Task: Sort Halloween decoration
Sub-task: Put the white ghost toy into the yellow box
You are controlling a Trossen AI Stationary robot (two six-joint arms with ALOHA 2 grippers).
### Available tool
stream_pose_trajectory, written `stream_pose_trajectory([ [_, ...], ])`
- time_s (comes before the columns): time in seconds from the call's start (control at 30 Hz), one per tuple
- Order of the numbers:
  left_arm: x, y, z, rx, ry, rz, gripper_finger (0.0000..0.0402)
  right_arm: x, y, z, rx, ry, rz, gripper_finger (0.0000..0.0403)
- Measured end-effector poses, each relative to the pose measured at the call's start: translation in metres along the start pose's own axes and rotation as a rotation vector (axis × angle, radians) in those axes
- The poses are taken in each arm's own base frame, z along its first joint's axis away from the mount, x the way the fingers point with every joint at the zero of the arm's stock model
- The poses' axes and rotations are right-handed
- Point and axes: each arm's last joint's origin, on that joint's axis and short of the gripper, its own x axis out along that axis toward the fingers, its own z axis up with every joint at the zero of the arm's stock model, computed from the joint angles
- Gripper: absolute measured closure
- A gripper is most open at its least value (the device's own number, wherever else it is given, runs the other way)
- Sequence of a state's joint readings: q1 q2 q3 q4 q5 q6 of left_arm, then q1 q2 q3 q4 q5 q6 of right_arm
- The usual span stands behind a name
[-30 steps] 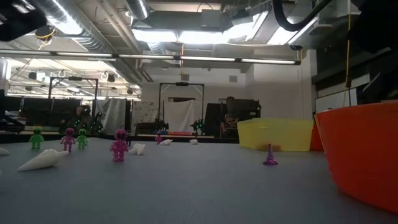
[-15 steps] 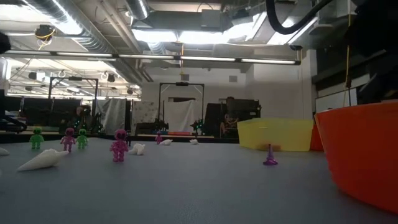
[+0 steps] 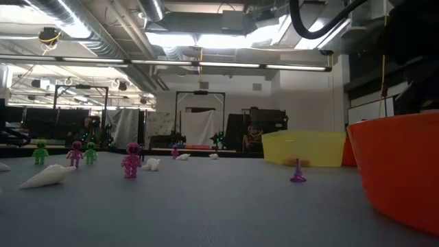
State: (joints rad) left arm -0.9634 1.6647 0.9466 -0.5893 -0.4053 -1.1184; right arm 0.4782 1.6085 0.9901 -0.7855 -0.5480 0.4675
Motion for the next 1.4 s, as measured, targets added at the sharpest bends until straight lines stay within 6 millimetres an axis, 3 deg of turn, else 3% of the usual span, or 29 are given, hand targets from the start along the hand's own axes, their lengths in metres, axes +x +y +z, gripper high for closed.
stream_pose_trajectory([
  [0.47,0.025,-0.003,-0.009,0.031,-0.003,0.079,0.0253,0.0,0.0,0.0,-0.002,-0.002,0.001,0.0182],
  [1.4,0.033,-0.006,-0.01,-0.031,-0.014,0.08,0.0253,0.0,0.0,0.001,-0.003,-0.012,-0.013,0.0182],
])
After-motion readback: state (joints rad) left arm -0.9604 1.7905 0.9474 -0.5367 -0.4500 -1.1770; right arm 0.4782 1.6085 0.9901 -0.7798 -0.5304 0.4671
